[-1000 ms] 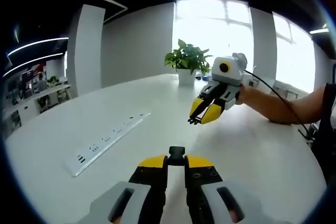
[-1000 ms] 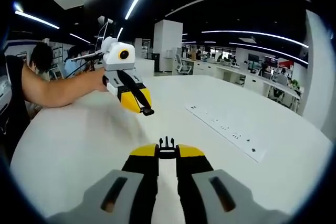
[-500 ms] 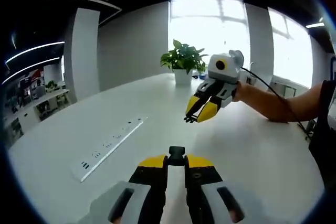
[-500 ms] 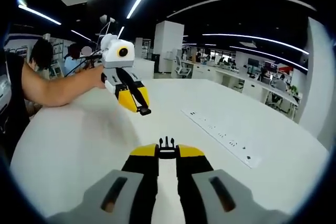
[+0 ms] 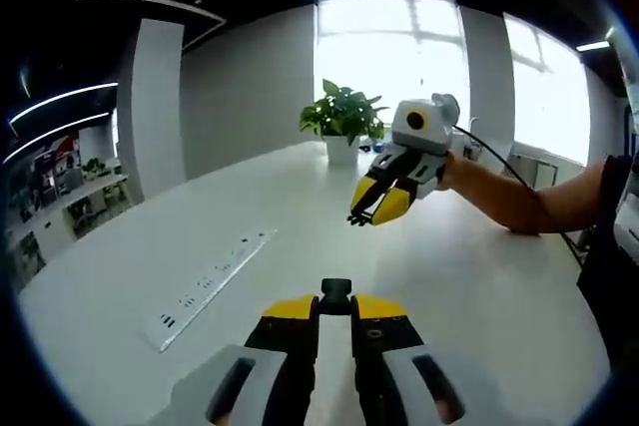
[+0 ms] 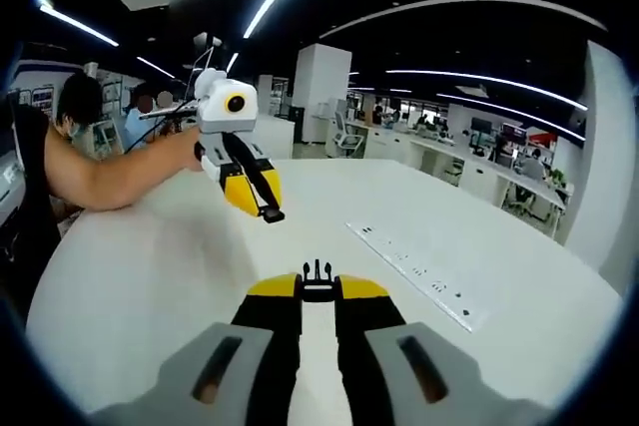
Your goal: Snap the two parts of the plastic buckle together until the buckle closes and remains connected.
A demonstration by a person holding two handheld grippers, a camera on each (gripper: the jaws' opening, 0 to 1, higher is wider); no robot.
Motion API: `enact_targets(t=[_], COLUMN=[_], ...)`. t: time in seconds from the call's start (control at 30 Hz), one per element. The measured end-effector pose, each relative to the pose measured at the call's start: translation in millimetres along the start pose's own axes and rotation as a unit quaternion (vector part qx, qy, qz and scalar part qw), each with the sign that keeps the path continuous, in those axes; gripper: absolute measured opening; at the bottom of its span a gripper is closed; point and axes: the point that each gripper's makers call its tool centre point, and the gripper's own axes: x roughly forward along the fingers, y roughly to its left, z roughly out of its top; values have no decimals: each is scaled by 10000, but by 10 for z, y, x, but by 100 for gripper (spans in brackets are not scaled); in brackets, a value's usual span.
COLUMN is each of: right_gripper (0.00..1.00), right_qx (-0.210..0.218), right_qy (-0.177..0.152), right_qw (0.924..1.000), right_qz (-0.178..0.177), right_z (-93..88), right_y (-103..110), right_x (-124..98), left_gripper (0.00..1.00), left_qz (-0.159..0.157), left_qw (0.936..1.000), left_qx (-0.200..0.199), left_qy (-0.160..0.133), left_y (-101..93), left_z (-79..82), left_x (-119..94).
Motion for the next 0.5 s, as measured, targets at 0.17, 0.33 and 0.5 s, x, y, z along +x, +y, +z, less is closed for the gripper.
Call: enact_targets(t=[0.17,0.33,0.5], right_gripper=[12,12,12], right_qx=[-34,-33,-31], right_qy=[-21,50,54], right_qw=[10000,10000,10000], right_qz=[-6,2,4], right_z=[61,6,-4], right_y=[26,24,10], right_x=[-11,7,-3], left_gripper=[11,11,11], left_qz=[-50,-86,-113], left_qw=[10000,9999,9999], left_qx=[13,18,-5], left_qy=[18,65,79], left_y=[-46,-71,-82], left_z=[10,-14,-39], left_x=[-5,5,10])
